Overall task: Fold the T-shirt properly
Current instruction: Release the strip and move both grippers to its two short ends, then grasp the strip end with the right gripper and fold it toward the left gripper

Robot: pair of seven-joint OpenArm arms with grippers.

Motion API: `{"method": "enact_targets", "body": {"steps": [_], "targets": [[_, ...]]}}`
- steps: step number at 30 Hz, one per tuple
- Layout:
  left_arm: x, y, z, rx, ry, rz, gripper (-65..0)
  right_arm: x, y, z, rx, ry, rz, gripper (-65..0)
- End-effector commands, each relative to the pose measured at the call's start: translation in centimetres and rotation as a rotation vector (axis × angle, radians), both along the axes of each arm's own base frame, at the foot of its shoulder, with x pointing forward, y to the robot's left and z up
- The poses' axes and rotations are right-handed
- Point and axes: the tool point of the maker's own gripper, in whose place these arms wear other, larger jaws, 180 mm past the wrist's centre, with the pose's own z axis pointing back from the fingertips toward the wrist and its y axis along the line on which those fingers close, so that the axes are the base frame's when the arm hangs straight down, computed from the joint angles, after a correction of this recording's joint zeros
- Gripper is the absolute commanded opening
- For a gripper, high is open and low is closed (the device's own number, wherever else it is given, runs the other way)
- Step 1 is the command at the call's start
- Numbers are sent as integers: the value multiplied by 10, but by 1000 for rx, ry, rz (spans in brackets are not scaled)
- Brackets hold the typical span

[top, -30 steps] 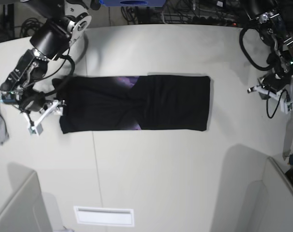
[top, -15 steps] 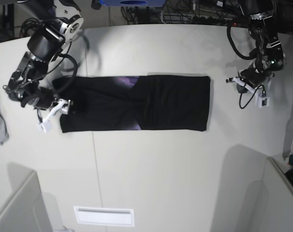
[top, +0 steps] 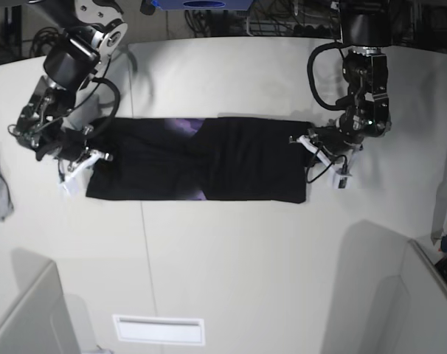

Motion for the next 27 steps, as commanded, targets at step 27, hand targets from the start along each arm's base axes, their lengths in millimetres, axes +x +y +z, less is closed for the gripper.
{"method": "enact_targets", "body": {"steps": [27], "targets": [[5, -50, 1, -17, 50, -66, -650, 36, 169, 112, -115, -278, 280, -650]]}}
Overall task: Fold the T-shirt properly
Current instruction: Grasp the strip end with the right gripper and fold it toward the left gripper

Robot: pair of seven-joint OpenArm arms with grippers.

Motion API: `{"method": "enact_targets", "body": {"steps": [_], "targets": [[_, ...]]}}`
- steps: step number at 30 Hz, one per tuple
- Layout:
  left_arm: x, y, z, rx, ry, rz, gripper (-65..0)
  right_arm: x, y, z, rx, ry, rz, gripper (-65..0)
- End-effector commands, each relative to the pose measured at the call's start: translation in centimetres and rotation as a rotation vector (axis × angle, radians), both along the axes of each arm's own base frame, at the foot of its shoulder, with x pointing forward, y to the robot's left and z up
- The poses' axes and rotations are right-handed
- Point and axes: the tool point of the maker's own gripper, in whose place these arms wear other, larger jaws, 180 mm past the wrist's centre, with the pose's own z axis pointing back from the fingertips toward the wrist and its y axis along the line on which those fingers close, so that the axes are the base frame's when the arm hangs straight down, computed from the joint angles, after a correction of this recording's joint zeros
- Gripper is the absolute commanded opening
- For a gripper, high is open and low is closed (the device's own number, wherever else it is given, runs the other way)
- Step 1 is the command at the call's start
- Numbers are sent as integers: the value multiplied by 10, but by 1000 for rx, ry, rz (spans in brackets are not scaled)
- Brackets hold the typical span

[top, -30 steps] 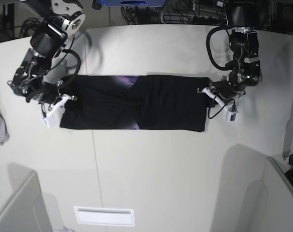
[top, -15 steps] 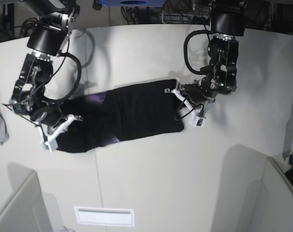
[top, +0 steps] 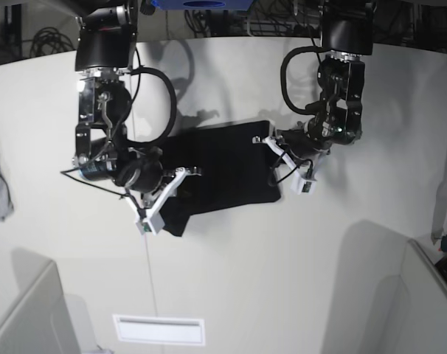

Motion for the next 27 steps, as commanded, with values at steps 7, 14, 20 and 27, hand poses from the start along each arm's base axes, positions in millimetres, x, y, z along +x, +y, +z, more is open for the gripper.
{"method": "enact_targets", "body": {"steps": [7, 14, 20, 27], "targets": [[-2, 19, -3, 62, 20, 5, -650, 0, 44, 16, 46, -28, 44, -650], [-2, 19, -3, 64, 20, 5, -650, -7, 73, 19, 91, -3, 64, -650], [-2, 19, -3, 64, 20, 5, -650, -8, 83, 19, 113, 11, 68, -650], [-4, 21, -5, 68, 26, 4, -650, -7, 86, 14, 128, 17, 60, -650]]}}
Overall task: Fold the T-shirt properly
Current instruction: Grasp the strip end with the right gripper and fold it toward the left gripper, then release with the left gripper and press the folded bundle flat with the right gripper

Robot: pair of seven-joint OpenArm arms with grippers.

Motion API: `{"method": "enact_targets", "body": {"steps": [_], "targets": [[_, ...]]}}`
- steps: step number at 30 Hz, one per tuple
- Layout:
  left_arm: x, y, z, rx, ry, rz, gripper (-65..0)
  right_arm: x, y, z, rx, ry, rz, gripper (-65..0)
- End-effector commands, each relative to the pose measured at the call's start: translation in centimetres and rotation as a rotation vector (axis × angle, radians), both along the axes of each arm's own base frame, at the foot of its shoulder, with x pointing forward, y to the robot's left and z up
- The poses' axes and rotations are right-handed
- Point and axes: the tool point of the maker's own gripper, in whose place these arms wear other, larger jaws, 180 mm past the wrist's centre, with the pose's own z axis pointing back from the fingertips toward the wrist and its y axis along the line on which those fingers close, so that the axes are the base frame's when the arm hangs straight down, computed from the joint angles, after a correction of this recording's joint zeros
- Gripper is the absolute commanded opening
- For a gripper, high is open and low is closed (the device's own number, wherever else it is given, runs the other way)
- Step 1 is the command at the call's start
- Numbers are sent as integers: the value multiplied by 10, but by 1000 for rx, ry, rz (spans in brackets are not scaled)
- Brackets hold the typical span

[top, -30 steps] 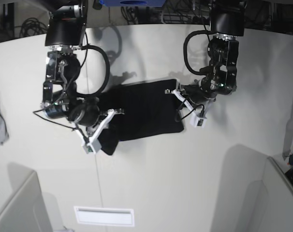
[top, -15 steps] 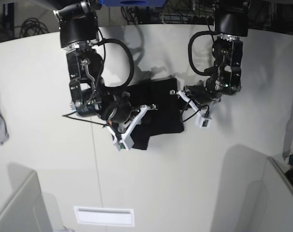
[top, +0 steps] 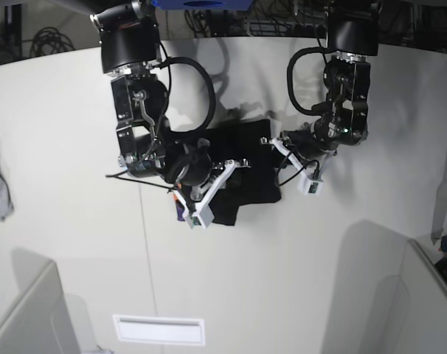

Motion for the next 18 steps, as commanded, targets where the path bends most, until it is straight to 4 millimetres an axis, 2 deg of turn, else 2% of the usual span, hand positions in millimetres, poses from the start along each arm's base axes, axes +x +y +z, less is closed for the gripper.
{"method": "enact_targets", "body": {"steps": [1, 9, 13, 18], "targets": [[-7, 13, -7, 52, 35, 1, -650, 10, 6, 16, 31, -45, -1, -650], [-9, 23, -8, 73, 40, 1, -650, 8, 14, 15, 42, -36, 12, -650], [-9, 24, -8, 75, 40, 1, -650, -3, 32, 14, 29, -38, 82, -650], [-17, 29, -13, 86, 56, 1, -650, -1, 33, 4, 24, -35, 68, -650]]}}
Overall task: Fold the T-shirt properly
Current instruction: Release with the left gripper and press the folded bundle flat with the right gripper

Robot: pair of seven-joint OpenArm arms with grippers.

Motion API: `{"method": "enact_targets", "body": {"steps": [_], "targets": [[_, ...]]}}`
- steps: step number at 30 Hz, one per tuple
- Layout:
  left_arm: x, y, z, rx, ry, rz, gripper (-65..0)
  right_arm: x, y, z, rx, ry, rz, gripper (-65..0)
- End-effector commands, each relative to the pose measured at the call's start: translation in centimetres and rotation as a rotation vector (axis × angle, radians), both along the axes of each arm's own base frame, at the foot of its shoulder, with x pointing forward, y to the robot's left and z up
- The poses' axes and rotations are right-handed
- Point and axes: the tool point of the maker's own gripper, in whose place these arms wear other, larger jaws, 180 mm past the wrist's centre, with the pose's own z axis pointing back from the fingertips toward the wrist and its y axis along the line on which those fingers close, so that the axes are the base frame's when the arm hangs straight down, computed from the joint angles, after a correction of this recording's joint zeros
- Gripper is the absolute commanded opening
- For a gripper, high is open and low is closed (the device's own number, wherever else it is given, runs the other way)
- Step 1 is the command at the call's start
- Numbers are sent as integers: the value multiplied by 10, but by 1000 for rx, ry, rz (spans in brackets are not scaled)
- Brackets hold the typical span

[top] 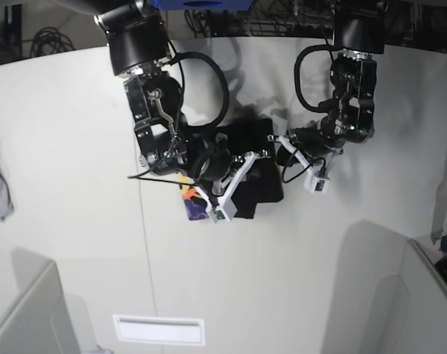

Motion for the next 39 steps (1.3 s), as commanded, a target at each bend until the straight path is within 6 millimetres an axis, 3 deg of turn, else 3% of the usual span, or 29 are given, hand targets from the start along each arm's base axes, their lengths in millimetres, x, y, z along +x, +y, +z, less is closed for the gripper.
{"method": "enact_targets", "body": {"steps": [1, 5, 17, 21, 23, 24, 29, 36, 38, 39], "targets": [[-15, 19, -12, 73, 67, -2, -650, 11, 4, 12, 26, -40, -11, -650], [-26, 26, -7, 97, 54, -15, -650, 13, 3, 12, 21, -43, -10, -650], [-63, 117, 31, 202, 49, 117, -650, 12, 9, 16, 23, -39, 14, -647], [-70, 140, 37, 231, 63, 122, -650, 9, 13, 16, 20, -45, 32, -275], [-73, 149, 40, 241, 63, 134, -650, 8, 14, 18, 22, -44, 35, -150], [-73, 153, 41, 244, 62, 139, -650, 8, 15, 19, 24, -48, 39, -129], [-74, 164, 45, 261, 56, 160, -650, -8, 46, 29, 17, -95, 157, -165], [-70, 163, 52, 275, 33, 143, -650, -27, 82, 44, -12, -159, 340, -195], [-70, 166, 53, 277, 31, 152, -650, -28, 80, 60, 4, -186, 357, -198], [-70, 166, 53, 277, 31, 153, -650, -21, 68, 70, 2, -219, 335, -204]]}}
